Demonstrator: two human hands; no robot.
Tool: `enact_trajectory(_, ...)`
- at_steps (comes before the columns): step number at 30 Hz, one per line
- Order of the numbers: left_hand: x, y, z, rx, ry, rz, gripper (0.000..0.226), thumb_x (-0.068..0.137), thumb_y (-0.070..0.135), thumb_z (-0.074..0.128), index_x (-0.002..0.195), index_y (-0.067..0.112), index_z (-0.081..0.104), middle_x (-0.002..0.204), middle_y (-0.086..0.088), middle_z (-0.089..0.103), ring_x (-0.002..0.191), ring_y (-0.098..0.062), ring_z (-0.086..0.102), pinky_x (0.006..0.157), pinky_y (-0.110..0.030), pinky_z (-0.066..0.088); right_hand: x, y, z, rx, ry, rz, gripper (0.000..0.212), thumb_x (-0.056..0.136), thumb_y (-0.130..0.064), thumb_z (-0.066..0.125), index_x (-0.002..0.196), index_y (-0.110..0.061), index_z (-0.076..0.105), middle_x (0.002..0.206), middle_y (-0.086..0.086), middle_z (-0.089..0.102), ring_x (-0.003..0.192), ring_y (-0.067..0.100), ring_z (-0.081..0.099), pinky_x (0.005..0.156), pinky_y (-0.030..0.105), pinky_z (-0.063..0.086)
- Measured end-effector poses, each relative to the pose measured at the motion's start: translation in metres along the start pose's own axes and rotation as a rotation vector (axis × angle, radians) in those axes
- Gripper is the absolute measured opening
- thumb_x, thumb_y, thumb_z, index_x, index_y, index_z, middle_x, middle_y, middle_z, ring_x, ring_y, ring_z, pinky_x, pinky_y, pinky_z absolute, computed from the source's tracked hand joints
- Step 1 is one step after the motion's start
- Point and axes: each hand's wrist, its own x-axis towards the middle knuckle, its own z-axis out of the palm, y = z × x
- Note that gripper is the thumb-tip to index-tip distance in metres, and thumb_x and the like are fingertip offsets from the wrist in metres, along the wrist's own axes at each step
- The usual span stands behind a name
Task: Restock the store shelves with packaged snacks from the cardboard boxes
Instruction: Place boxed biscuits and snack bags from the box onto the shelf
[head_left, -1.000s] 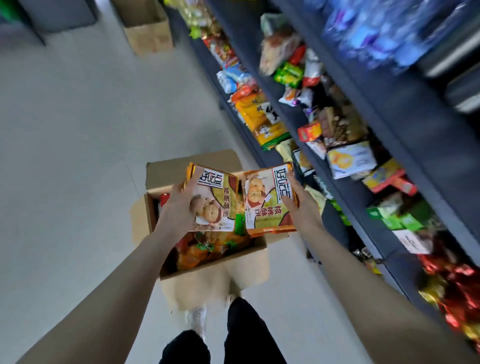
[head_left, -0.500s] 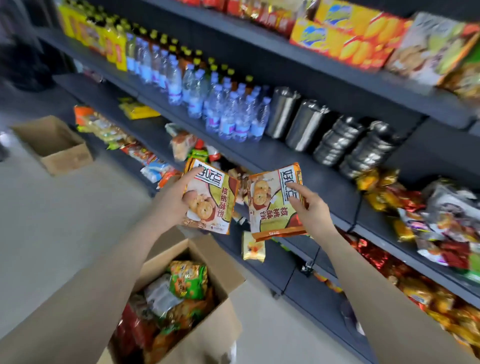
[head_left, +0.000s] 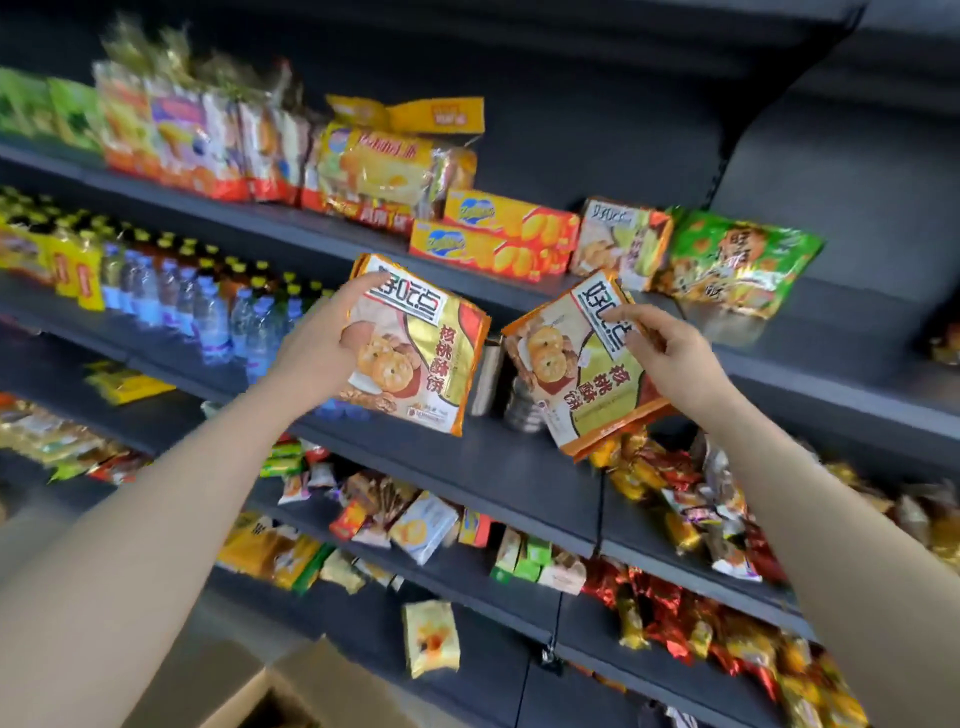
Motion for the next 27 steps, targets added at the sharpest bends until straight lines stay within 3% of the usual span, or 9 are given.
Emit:
enact_trajectory(5, 0.063, 0.037, 0.009, -0.092, 0.087, 0.064, 0.057, 0.106, 0.013, 0.039, 0.147, 0.051, 0.030, 0.158, 0.003, 0.034, 0.113, -0.012, 0.045, 0.085, -0.030, 0.039, 0.067, 0.003, -0.072, -0.108, 0.061, -0.032, 0.029, 0.086, -0.046, 0.074, 0.112, -0.049, 0.061, 0.123, -0.015, 0.062, 0.095, 0.018, 0.068, 0.082, 0.041, 0.058)
enact_trajectory(10, 0.116, 0.052, 0.025, -0.174, 0.120, 0.083, 0.055, 0.107, 0.014, 0.037, 0.147, 0.051, 0.031, 0.161, 0.008, 0.026, 0.111, 0.005, 0.040, 0.082, -0.017, 0.035, 0.141, 0.019, -0.128, -0.237, 0.112, -0.012, 0.046, 0.081, -0.037, 0.082, 0.116, -0.035, 0.053, 0.118, -0.007, 0.055, 0.098, 0.022, 0.057, 0.076, 0.032, 0.040)
enact_trajectory(13, 0.142, 0.058, 0.038, -0.157, 0.151, 0.066, 0.055, 0.107, 0.013, 0.036, 0.147, 0.050, 0.032, 0.157, 0.012, 0.029, 0.077, 0.011, 0.040, 0.068, -0.013, 0.033, 0.188, 0.036, -0.135, -0.350, 0.003, 0.000, 0.041, 0.084, -0.033, 0.079, 0.117, -0.034, 0.055, 0.119, -0.002, 0.056, 0.090, 0.023, 0.059, 0.070, 0.031, 0.043)
enact_trajectory(15, 0.157, 0.056, 0.048, -0.165, 0.168, 0.055, 0.055, 0.106, 0.013, 0.036, 0.147, 0.050, 0.034, 0.149, 0.017, 0.036, 0.070, 0.009, 0.034, 0.064, -0.014, 0.030, 0.221, 0.053, -0.129, -0.437, -0.082, -0.044, 0.037, 0.086, -0.030, 0.077, 0.117, -0.033, 0.058, 0.128, 0.001, 0.058, 0.096, 0.022, 0.056, 0.081, 0.031, 0.042)
enact_trajectory(18, 0.176, 0.048, 0.060, -0.179, 0.178, 0.059, 0.054, 0.106, 0.014, 0.037, 0.143, 0.053, 0.036, 0.127, 0.026, 0.045, 0.072, 0.010, 0.034, 0.067, -0.013, 0.029, 0.271, 0.079, -0.111, -0.492, -0.252, -0.099, 0.024, 0.095, -0.026, 0.067, 0.115, -0.038, 0.059, 0.134, -0.001, 0.057, 0.104, 0.022, 0.055, 0.090, 0.035, 0.042)
enact_trajectory(20, 0.186, 0.046, 0.067, -0.177, 0.184, 0.065, 0.053, 0.106, 0.015, 0.038, 0.141, 0.055, 0.037, 0.144, 0.026, 0.038, 0.082, 0.012, 0.042, 0.073, -0.010, 0.034, 0.303, 0.093, -0.098, -0.506, -0.349, -0.126, 0.025, 0.099, -0.025, 0.060, 0.109, -0.048, 0.059, 0.139, -0.005, 0.054, 0.115, 0.023, 0.055, 0.100, 0.041, 0.044)
enact_trajectory(22, 0.198, 0.044, 0.074, -0.178, 0.193, 0.085, 0.052, 0.106, 0.014, 0.038, 0.143, 0.051, 0.039, 0.156, 0.021, 0.030, 0.120, 0.006, 0.044, 0.095, -0.010, 0.031, 0.328, 0.103, -0.087, -0.534, -0.406, -0.160, 0.030, 0.101, -0.024, 0.057, 0.106, -0.054, 0.058, 0.141, -0.008, 0.052, 0.123, 0.024, 0.053, 0.107, 0.046, 0.041)
enact_trajectory(24, 0.208, 0.046, 0.081, -0.180, 0.199, 0.092, 0.050, 0.107, 0.014, 0.037, 0.144, 0.047, 0.040, 0.158, 0.017, 0.029, 0.142, 0.003, 0.025, 0.106, -0.014, 0.022, 0.350, 0.113, -0.076, -0.552, -0.418, -0.181, 0.034, 0.101, -0.023, 0.056, 0.104, -0.057, 0.057, 0.141, -0.005, 0.054, 0.118, 0.027, 0.058, 0.105, 0.049, 0.044)
enact_trajectory(27, 0.222, 0.052, 0.094, -0.184, 0.188, 0.090, 0.049, 0.107, 0.016, 0.037, 0.144, 0.048, 0.040, 0.158, 0.019, 0.029, 0.130, 0.005, 0.036, 0.096, -0.006, 0.027, 0.371, 0.129, -0.058, -0.579, -0.357, -0.162, 0.046, 0.101, -0.015, 0.049, 0.098, -0.060, 0.056, 0.144, 0.002, 0.053, 0.105, 0.028, 0.065, 0.094, 0.045, 0.052)
